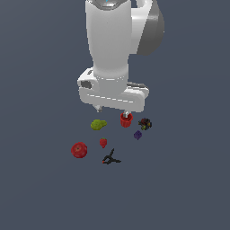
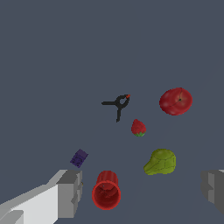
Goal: Pick up a designated object from a clutter of objects.
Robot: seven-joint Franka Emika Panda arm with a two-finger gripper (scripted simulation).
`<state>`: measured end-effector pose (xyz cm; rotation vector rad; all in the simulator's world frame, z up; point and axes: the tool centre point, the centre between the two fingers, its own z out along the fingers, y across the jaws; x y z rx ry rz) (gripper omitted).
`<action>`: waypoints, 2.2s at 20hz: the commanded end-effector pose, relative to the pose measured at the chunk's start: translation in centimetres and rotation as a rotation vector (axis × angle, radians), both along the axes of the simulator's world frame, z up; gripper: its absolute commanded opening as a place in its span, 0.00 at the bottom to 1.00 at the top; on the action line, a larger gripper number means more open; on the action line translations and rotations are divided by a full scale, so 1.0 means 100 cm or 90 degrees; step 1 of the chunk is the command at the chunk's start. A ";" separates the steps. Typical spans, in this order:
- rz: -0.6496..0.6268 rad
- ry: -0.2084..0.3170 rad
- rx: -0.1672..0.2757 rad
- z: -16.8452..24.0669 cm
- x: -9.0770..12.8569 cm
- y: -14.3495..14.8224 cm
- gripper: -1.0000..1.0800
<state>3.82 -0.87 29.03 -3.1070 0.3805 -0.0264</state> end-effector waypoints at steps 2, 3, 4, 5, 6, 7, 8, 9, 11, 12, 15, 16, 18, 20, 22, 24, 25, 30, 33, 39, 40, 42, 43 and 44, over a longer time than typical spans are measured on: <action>-0.059 0.002 0.005 -0.022 0.012 -0.001 0.96; -0.077 0.003 0.006 -0.028 0.016 -0.001 0.96; -0.095 0.004 0.007 -0.035 0.019 -0.001 0.96; -0.113 0.005 0.008 -0.042 0.023 -0.002 0.96; -0.131 0.005 0.009 -0.049 0.026 -0.002 0.96; -0.149 0.006 0.010 -0.056 0.029 -0.002 0.96; -0.167 0.007 0.010 -0.063 0.032 -0.003 0.96; -0.185 0.007 0.011 -0.070 0.035 -0.003 0.96; -0.221 0.009 0.012 -0.085 0.041 -0.004 0.96; -0.239 0.010 0.012 -0.092 0.044 -0.005 0.96; -0.293 0.011 0.012 -0.115 0.051 -0.006 0.96; -0.311 0.012 0.012 -0.122 0.054 -0.007 0.96; -0.347 0.013 0.011 -0.138 0.058 -0.008 0.96; -0.383 0.013 0.010 -0.153 0.061 -0.009 0.96; -0.416 0.014 0.008 -0.168 0.065 -0.010 0.96; -0.445 0.014 0.007 -0.181 0.067 -0.012 0.96; -0.458 0.014 0.006 -0.186 0.068 -0.012 0.96; -0.510 0.014 0.002 -0.210 0.071 -0.015 0.96; -0.530 0.014 0.001 -0.219 0.072 -0.016 0.96; -0.546 0.013 0.000 -0.227 0.073 -0.016 0.96; -0.543 0.014 -0.001 -0.226 0.072 -0.016 0.96; -0.543 0.014 -0.001 -0.227 0.072 -0.016 0.96; -0.543 0.014 -0.001 -0.229 0.072 -0.016 0.96; -0.543 0.014 -0.001 -0.232 0.072 -0.016 0.96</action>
